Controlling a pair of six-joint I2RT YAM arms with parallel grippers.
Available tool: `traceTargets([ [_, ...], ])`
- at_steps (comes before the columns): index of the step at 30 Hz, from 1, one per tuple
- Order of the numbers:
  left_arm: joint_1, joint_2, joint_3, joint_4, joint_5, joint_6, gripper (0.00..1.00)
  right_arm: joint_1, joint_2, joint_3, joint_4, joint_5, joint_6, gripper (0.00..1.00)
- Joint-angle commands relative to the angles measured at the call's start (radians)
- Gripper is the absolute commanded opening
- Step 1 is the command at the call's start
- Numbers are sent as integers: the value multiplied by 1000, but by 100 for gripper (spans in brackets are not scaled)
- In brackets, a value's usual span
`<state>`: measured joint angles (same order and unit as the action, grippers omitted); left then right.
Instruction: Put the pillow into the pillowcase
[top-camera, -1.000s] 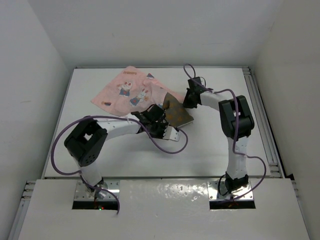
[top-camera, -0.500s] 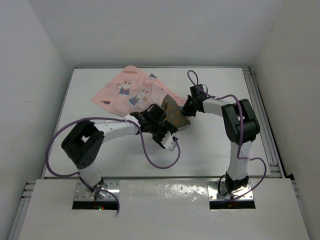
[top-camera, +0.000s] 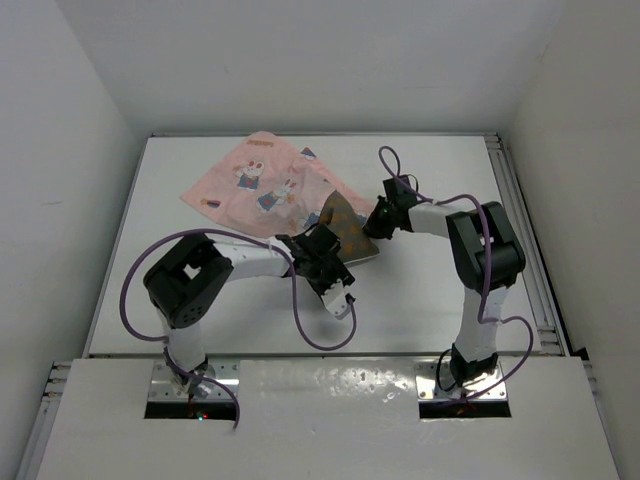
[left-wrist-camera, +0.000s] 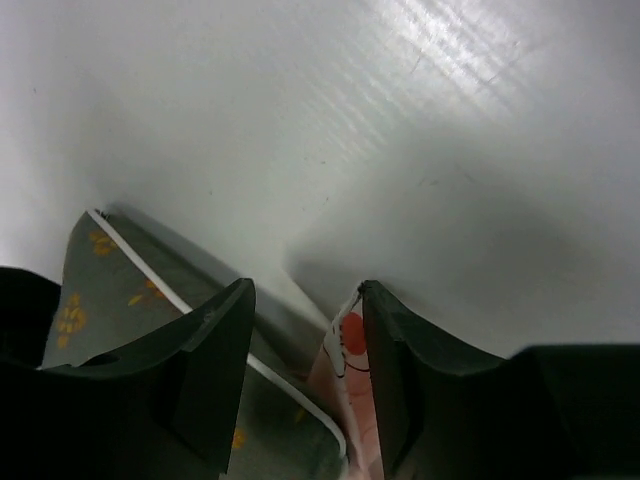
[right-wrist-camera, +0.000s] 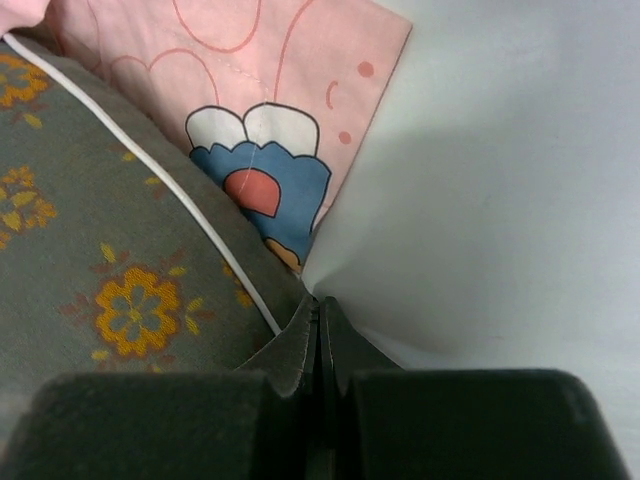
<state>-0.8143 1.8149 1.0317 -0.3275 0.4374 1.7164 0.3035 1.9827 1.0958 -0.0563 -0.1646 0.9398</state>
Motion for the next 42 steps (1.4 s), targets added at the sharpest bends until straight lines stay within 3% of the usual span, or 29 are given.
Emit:
traceTargets([
  [1,-6,8,-28,47,-77,18,43,9,-48,-39,-5,2,1,0],
  [4,17,6,-36,22,-97,31,36,8,-51,-47,-5,2,-6,0],
  [6,32,9,-36,9,-106,35,16,8,-48,-40,-4,-4,-7,0],
  [7,35,9,-36,7,-114,29,0,8,-45,-39,-7,-4,-9,0],
  [11,59,-35,30,-88,-99,-102,0,0,-54,-22,-40,13,-33,0],
  [12,72,-49,86,-175,-50,-133,0,-9,-56,-14,-54,23,-36,3],
  [13,99,-67,112,-233,-17,-173,0,-13,-58,-4,-66,45,-41,9],
  [14,113,-107,142,-333,47,-179,0,-33,-59,4,-66,48,-39,22],
  [17,159,-213,168,-431,116,-184,0,-66,-44,48,-70,66,-24,40],
  [24,176,-394,82,-455,167,-230,0,-63,45,147,-105,117,-4,61],
  [32,185,-427,90,-384,185,-311,0,-35,162,211,-94,73,85,61],
  [37,195,-431,99,-329,181,-397,0,-11,156,182,-131,48,102,37],
  [42,214,-448,88,-323,169,-435,0,-1,29,0,-149,156,-72,44],
])
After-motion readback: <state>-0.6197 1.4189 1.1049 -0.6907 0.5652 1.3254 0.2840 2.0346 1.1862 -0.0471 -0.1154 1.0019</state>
